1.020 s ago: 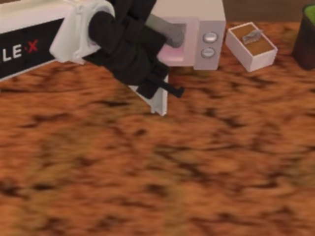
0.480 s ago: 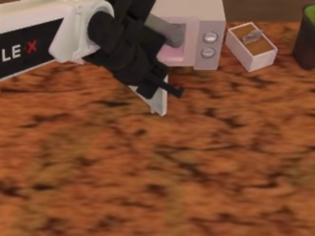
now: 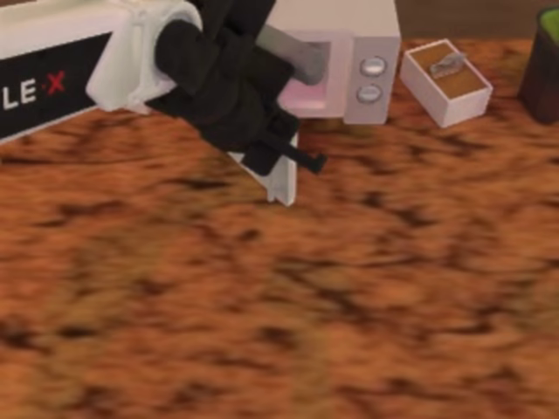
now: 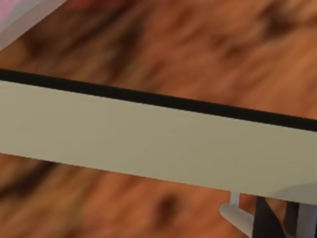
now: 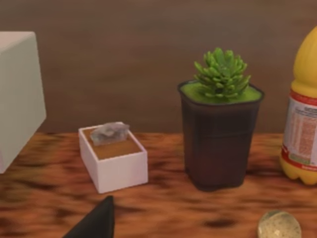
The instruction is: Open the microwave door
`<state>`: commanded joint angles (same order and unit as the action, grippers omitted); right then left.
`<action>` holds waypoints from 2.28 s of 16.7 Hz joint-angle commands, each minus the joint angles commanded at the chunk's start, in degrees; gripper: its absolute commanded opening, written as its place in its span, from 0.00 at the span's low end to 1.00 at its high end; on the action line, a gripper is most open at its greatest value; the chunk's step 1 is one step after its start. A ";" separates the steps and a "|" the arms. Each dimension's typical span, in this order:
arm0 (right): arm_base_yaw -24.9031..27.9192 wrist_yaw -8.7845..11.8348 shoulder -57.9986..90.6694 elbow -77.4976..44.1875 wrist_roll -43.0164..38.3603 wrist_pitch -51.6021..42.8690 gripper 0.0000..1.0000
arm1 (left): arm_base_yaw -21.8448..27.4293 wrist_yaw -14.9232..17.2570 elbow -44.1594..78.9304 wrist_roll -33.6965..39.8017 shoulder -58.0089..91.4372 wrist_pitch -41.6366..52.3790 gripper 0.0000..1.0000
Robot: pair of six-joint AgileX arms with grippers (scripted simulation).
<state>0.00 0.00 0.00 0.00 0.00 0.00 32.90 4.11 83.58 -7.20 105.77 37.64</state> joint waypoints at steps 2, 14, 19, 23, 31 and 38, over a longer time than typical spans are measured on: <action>0.00 0.00 0.00 0.00 0.00 0.00 1.00 | 0.00 0.00 0.00 0.00 0.00 0.00 0.00; 0.00 0.00 0.00 0.00 0.00 0.00 1.00 | -3.04 4.80 -3.61 -8.44 -3.03 0.32 0.00; 0.00 0.00 0.00 0.00 0.00 0.00 1.00 | -3.30 5.15 -3.91 -9.10 -3.23 0.39 0.00; 0.00 0.00 0.00 0.00 0.00 0.00 1.00 | -3.30 5.15 -3.91 -9.10 -3.23 0.39 0.00; 0.00 0.00 0.00 0.00 0.00 0.00 1.00 | -3.30 5.15 -3.91 -9.10 -3.23 0.39 0.00; 0.00 0.00 0.00 0.00 0.00 0.00 1.00 | -3.30 5.15 -3.91 -9.10 -3.23 0.39 0.00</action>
<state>0.00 0.00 0.00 0.00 0.00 0.00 29.61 9.25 79.67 -16.30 102.54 38.03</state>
